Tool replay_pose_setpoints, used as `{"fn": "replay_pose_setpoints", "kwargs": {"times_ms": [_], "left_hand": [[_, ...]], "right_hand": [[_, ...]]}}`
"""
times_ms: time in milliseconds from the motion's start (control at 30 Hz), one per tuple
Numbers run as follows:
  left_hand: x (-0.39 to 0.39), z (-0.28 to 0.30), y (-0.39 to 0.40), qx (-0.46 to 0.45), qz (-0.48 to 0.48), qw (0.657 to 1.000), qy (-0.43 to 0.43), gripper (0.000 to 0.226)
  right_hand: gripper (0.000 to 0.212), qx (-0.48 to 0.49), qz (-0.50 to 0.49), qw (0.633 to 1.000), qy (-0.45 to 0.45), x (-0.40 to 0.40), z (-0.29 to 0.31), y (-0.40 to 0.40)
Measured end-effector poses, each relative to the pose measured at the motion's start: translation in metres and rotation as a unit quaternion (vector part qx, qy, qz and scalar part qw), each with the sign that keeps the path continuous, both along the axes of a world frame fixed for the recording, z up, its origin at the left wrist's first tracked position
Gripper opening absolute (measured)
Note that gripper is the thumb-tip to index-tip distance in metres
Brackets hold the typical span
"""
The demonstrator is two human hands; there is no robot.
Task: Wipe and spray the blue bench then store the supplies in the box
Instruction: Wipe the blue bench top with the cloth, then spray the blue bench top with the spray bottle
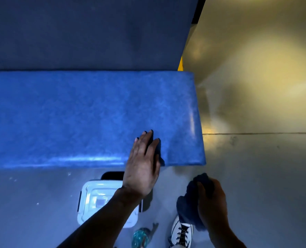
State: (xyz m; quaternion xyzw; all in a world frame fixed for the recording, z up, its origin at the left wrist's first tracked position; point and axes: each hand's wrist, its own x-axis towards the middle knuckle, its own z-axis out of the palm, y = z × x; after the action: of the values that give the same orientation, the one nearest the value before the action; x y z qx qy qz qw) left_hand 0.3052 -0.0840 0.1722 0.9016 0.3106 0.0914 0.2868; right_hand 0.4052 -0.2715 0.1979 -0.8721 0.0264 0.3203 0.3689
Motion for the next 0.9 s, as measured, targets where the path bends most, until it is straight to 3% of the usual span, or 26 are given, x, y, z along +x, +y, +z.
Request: {"fn": "replay_pose_setpoints", "kwargs": {"times_ms": [67,200,267,300,400,467,500,567,633,767,900], "left_hand": [[-0.029,0.009,-0.019,-0.048,0.013,0.999,-0.013,0.044],[-0.088,0.02,-0.068,-0.14,0.097,0.985,-0.035,0.03],[-0.108,0.015,-0.085,-0.214,0.164,0.963,-0.035,0.022],[-0.117,0.015,-0.09,-0.289,0.207,0.934,-0.039,0.018],[-0.128,0.017,-0.093,-0.502,0.329,0.797,-0.068,0.02],[-0.145,0.01,-0.089,-0.568,0.371,0.729,-0.091,0.019],[-0.156,0.004,-0.086,-0.568,0.381,0.724,-0.092,0.016],[-0.181,-0.01,-0.08,-0.516,0.391,0.758,-0.077,0.009],[-0.209,-0.023,-0.075,-0.491,0.387,0.774,-0.097,0.007],[-0.264,-0.042,-0.063,-0.461,0.416,0.777,-0.105,0.013],[-0.29,-0.07,-0.044,-0.453,0.409,0.788,-0.072,0.014]], "right_hand": [[0.007,0.03,-0.025,0.999,0.009,-0.02,0.01,-0.002],[0.011,0.04,0.021,0.999,-0.004,-0.054,0.013,0.003],[0.012,0.056,0.035,0.998,-0.014,-0.068,0.009,0.012],[0.013,0.066,0.04,0.997,-0.015,-0.079,0.006,0.019],[0.023,0.108,0.038,0.993,0.007,-0.114,-0.004,0.039],[0.03,0.116,0.034,0.992,0.028,-0.147,-0.015,0.049],[0.029,0.119,0.03,0.991,0.044,-0.163,-0.02,0.053],[0.016,0.113,0.034,0.988,0.098,-0.19,-0.028,0.056],[0.017,0.093,0.061,0.986,0.126,-0.212,-0.031,0.059],[0.03,0.029,0.177,0.982,0.059,-0.247,-0.049,0.048],[0.016,-0.031,0.136,0.989,0.058,-0.263,-0.081,0.046]]}}
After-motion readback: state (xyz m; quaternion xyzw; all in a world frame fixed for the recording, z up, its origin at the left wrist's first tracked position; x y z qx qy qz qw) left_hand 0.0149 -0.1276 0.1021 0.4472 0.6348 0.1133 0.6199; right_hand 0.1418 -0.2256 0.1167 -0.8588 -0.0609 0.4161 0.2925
